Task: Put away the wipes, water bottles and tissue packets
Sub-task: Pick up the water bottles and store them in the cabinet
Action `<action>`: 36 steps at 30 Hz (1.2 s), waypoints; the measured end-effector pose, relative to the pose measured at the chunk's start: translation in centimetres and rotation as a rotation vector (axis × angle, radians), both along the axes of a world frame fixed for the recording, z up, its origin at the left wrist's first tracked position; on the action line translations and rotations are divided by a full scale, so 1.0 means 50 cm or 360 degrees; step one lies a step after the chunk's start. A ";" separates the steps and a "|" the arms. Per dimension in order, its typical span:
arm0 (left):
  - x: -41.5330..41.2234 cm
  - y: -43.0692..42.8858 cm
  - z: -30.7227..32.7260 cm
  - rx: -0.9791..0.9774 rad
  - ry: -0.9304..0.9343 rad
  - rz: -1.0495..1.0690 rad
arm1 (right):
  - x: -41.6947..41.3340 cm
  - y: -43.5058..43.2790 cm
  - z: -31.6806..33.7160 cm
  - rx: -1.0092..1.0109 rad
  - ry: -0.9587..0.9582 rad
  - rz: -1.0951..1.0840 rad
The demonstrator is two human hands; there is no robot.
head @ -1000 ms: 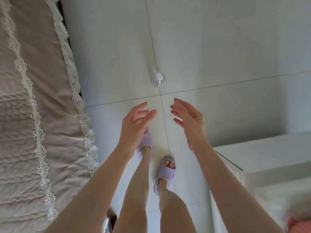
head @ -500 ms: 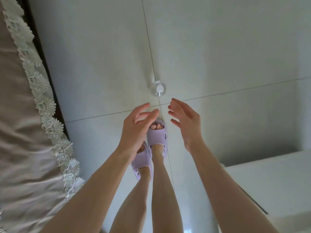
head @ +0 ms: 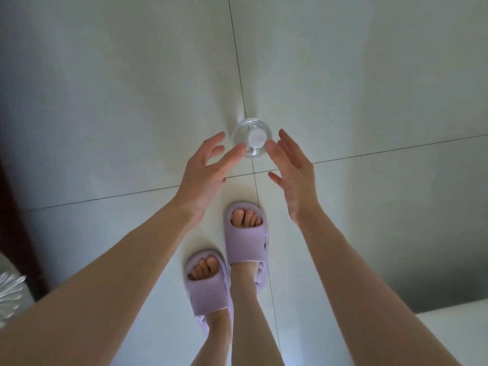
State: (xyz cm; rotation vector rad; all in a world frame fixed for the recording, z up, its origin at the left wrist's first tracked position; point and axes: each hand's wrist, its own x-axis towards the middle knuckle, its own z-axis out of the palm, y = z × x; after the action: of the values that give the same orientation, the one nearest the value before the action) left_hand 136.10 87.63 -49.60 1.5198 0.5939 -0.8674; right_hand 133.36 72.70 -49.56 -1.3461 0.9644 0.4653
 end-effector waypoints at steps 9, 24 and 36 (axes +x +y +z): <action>0.021 -0.017 -0.106 -0.0175 -0.0136 -0.0108 | 0.014 0.006 -0.094 0.0044 -0.0150 0.0144; 0.098 -0.039 0.201 -0.0113 -0.0212 -0.0176 | 0.087 -0.024 0.205 0.0192 -0.0273 -0.0143; 0.189 -0.176 0.723 -0.0197 -0.0586 -0.0516 | 0.129 -0.167 0.764 0.0115 -0.0401 -0.0418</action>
State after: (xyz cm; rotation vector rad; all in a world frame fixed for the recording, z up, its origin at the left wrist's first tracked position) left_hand 145.56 78.83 -13.46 1.6339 0.0240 -0.8207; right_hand 139.83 64.38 -11.38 -1.1608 0.8898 0.1259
